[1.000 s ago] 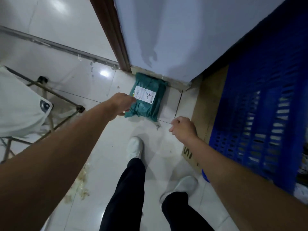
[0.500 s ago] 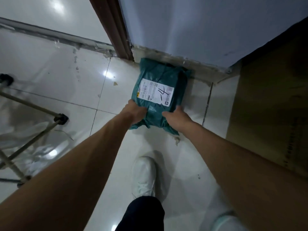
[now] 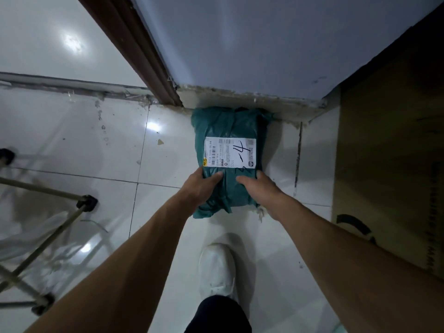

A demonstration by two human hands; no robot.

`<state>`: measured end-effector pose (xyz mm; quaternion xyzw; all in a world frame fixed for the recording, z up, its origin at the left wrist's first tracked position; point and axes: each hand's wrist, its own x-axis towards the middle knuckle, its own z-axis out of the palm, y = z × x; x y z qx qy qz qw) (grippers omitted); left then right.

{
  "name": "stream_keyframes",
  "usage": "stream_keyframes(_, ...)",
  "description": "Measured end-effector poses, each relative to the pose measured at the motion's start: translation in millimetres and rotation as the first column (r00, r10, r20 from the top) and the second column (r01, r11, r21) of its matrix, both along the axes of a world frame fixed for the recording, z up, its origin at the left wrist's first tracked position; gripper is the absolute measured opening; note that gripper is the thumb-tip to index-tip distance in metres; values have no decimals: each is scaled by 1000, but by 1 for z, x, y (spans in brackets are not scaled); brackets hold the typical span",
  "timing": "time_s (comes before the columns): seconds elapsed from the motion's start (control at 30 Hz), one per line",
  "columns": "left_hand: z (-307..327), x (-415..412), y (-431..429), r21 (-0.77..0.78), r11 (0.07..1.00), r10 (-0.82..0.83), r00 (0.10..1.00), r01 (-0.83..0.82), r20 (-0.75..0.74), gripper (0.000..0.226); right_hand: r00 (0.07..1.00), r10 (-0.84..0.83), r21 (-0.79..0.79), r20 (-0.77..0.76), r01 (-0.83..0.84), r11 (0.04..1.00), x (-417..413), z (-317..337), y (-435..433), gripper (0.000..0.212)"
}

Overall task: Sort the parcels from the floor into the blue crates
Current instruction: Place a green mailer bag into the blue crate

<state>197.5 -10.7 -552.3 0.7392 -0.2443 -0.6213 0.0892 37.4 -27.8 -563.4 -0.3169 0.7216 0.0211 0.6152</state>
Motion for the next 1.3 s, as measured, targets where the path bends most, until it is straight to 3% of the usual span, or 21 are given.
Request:
stream_keyframes(0.27, 115, -23, 30, -1, 999, 48, 999, -48, -24, 48, 999, 35, -17, 20, -35, 999, -29, 117, 19, 50)
stream_keyframes(0.4, 199, -41, 37, -48, 999, 17, 1000, -17, -9, 49, 999, 19, -16, 32, -19, 1000, -52, 203, 33, 60)
stream_keyframes(0.63, 377, -72, 66, -113, 994, -19, 1000, 16, -23, 45, 996, 43, -54, 79, -39, 998, -101, 383, 63, 34)
stream_keyframes(0.97, 619, -113, 110, -273, 960, 54, 998, -57, -16, 45, 963, -109, -192, 245, 158, 969, -147, 618, 132, 34)
stream_keyframes(1.13, 692, -144, 117, -345, 934, 89, 996, -91, -22, 38, 948, -163, -301, 274, 246, 922, -173, 681, 152, 22)
stream_keyframes(1.3, 736, -186, 124, -419, 901, 84, 993, -112, -85, 39, 884, -231, -342, 407, 382, 859, -214, 718, 166, 42)
